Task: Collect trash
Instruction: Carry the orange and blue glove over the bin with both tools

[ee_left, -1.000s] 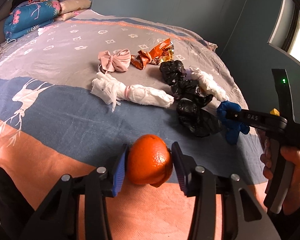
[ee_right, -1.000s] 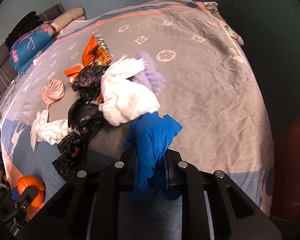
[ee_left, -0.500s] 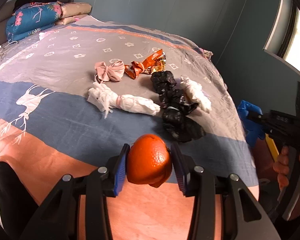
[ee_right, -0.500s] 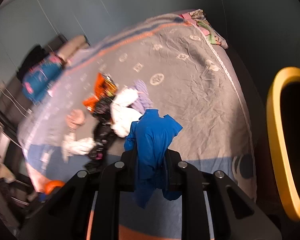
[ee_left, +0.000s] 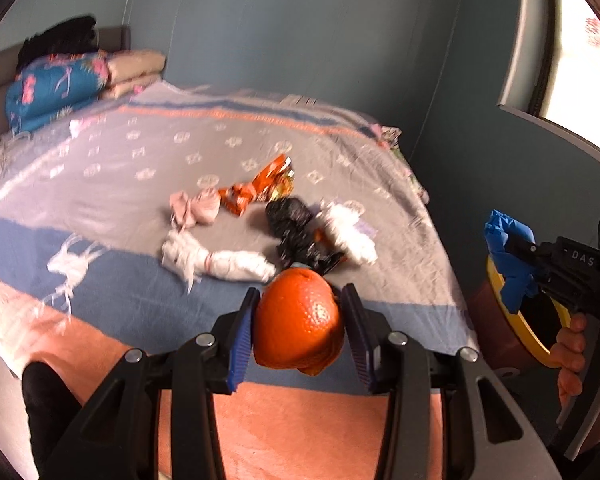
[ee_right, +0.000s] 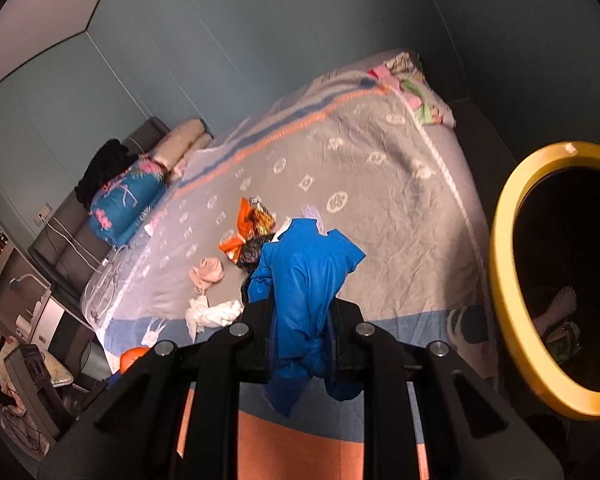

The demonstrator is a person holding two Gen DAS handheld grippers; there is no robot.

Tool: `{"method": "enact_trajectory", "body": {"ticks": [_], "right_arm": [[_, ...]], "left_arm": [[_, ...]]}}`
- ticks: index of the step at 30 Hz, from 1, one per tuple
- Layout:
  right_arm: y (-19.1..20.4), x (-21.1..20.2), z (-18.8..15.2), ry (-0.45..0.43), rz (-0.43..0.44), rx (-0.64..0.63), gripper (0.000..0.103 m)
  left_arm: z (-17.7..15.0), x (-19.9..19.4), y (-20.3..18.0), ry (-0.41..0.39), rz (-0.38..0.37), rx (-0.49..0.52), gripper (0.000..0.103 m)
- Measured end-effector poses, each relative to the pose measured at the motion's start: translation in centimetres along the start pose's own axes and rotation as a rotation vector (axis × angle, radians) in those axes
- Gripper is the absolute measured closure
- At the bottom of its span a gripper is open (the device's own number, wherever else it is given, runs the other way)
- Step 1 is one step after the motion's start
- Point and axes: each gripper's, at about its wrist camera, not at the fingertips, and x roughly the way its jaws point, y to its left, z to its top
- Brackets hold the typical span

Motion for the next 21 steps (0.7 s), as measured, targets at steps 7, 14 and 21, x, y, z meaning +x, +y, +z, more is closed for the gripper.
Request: {"method": "enact_trajectory", "body": {"ticks": [7,14,21], "right_arm": [[0.2,-4.2,1.1,-0.076,0.034,-0.01,0.085],[0.6,-8.6,2.0,-0.171,0.05,-0.029,0.085],[-0.3,-12.6,3.0,-0.262,0.023,-0.025,0.085]], "left_arm": [[1.9,-2.3,-2.7,-0.067,-0.025,0.046,0.063],[4.0,-4.7,-5.8,-0.143,-0.093,0.077,0.063],[5.3,-5.9,-9.3,-0.187,-0.157,0.131,0.063]]}}
